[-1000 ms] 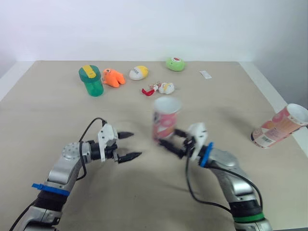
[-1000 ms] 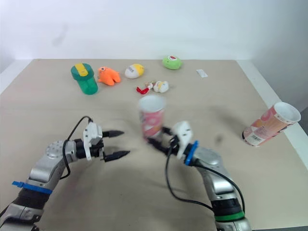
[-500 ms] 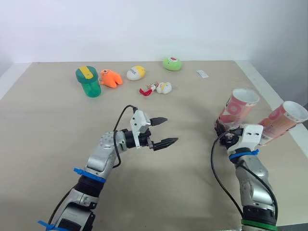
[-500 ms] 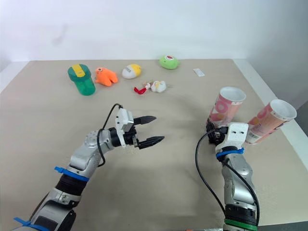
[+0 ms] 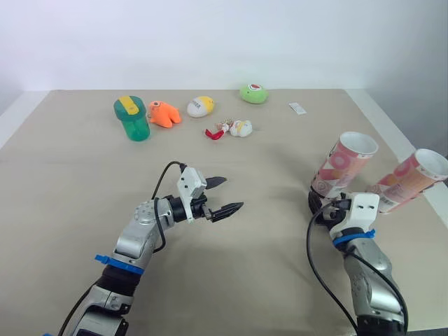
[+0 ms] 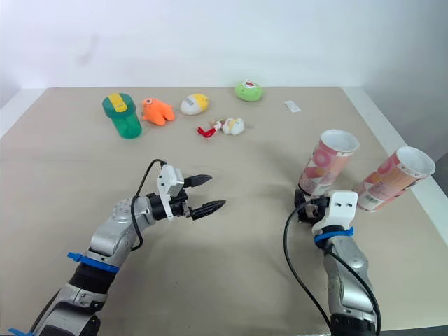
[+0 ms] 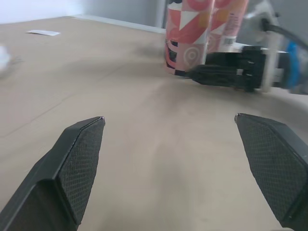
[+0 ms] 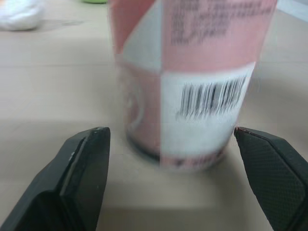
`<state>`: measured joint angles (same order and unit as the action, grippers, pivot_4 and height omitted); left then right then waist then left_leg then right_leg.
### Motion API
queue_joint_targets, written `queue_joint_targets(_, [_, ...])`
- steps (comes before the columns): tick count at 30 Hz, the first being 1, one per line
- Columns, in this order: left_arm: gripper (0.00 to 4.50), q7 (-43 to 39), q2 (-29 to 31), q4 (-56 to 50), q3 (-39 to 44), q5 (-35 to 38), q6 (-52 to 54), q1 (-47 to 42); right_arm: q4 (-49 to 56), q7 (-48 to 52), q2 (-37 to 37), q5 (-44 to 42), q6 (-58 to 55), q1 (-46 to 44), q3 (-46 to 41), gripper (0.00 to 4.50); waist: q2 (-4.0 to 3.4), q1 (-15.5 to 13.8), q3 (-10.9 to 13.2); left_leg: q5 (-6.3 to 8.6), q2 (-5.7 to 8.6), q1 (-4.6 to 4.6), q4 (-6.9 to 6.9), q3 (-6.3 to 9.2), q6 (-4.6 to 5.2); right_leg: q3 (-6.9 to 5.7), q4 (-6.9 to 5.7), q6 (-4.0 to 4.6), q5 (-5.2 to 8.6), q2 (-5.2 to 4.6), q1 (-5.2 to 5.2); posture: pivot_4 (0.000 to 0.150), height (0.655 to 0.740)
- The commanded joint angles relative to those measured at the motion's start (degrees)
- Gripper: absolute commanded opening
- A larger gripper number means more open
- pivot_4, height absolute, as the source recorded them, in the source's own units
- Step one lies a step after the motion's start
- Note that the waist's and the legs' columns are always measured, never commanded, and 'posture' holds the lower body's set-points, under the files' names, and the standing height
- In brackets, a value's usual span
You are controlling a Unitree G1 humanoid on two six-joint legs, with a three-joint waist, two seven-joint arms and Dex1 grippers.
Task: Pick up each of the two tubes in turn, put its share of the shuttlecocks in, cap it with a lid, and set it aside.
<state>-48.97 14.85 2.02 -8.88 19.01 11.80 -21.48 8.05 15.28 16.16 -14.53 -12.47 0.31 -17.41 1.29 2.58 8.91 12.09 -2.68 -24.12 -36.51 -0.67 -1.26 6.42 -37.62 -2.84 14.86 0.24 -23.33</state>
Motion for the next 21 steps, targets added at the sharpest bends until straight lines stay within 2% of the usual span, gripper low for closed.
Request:
queue_joint_targets(1, [4.50,2.07,2.75,-3.07,3.86,-0.06,-0.52,3.36,7.50,4.70,2.68,-4.37,-1.78,2.88,-0.84,4.42,-0.01,0.01,0.00,0.00,0.00,0.00,0.00,0.00,0.00,0.00,0.00,0.00,0.00,0.00,0.00,0.150,0.7400])
queue_joint_targets(6, [4.50,4.38,6.51,-7.25,8.48,1.19,-0.05,10.08,15.88,15.54,8.31,-12.82,-9.23,3.66,4.17,4.42,-0.05,0.37,0.01,0.01,-0.10,0.05,0.03,-0.04,0.01,0.03,-0.02,-0.02,0.05,0.06,-0.03,0.150,0.7400])
queue_joint_targets(10, [4.50,5.43,9.11,-13.41,11.94,2.48,0.91,15.16,18.83,21.17,12.78,-11.84,-11.15,0.04,12.07,4.42,0.00,0.18,0.03,-0.06,-0.12,0.08,-0.02,0.00,0.10,-0.04,-0.06,-0.04,-0.02,0.05,0.00,0.150,0.7400])
queue_joint_targets(14, [4.50,5.54,11.15,-17.05,12.16,2.45,1.49,17.51,16.59,21.39,12.23,-9.98,-10.74,-3.33,16.23,4.42,0.05,-0.22,0.04,-0.10,-0.08,0.06,-0.05,0.00,0.10,-0.07,-0.05,-0.03,-0.01,-0.01,0.01,0.150,0.7400])
queue_joint_targets(21, [4.50,7.04,11.36,-19.66,11.86,2.81,2.91,18.56,12.72,20.68,9.96,-9.97,-9.61,-4.98,16.30,4.42,0.11,-0.20,0.06,-0.09,0.03,0.00,-0.04,-0.07,0.08,-0.06,-0.05,-0.15,0.04,-0.16,-0.01,0.150,0.7400])
